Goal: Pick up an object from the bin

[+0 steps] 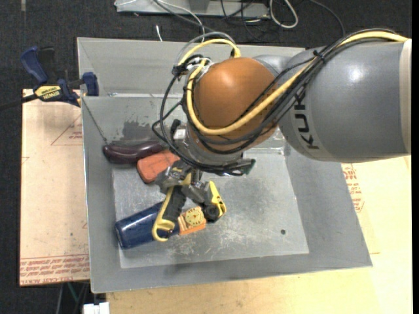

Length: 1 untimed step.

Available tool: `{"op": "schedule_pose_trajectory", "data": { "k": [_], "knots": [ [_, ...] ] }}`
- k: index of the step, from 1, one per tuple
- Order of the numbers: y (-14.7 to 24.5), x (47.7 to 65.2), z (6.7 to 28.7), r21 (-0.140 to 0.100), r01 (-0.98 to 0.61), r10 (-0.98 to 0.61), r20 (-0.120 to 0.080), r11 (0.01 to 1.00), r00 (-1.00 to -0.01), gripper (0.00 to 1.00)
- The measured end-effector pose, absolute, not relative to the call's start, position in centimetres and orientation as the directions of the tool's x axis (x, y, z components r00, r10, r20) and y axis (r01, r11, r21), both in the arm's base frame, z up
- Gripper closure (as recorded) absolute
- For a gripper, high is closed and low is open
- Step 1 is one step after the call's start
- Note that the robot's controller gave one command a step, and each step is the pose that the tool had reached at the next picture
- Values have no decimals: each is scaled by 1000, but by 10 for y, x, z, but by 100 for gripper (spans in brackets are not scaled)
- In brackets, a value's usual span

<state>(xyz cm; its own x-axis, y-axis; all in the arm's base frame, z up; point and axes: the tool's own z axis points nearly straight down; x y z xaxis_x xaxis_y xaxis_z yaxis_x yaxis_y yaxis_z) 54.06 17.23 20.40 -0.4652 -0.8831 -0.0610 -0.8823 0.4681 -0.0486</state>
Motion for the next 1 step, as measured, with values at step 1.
{"op": "schedule_pose_trajectory", "data": {
  "k": [1],
  "knots": [
    [188, 540, 154, -44, -860, -860, -67, 509, -505, 100]
  ]
}}
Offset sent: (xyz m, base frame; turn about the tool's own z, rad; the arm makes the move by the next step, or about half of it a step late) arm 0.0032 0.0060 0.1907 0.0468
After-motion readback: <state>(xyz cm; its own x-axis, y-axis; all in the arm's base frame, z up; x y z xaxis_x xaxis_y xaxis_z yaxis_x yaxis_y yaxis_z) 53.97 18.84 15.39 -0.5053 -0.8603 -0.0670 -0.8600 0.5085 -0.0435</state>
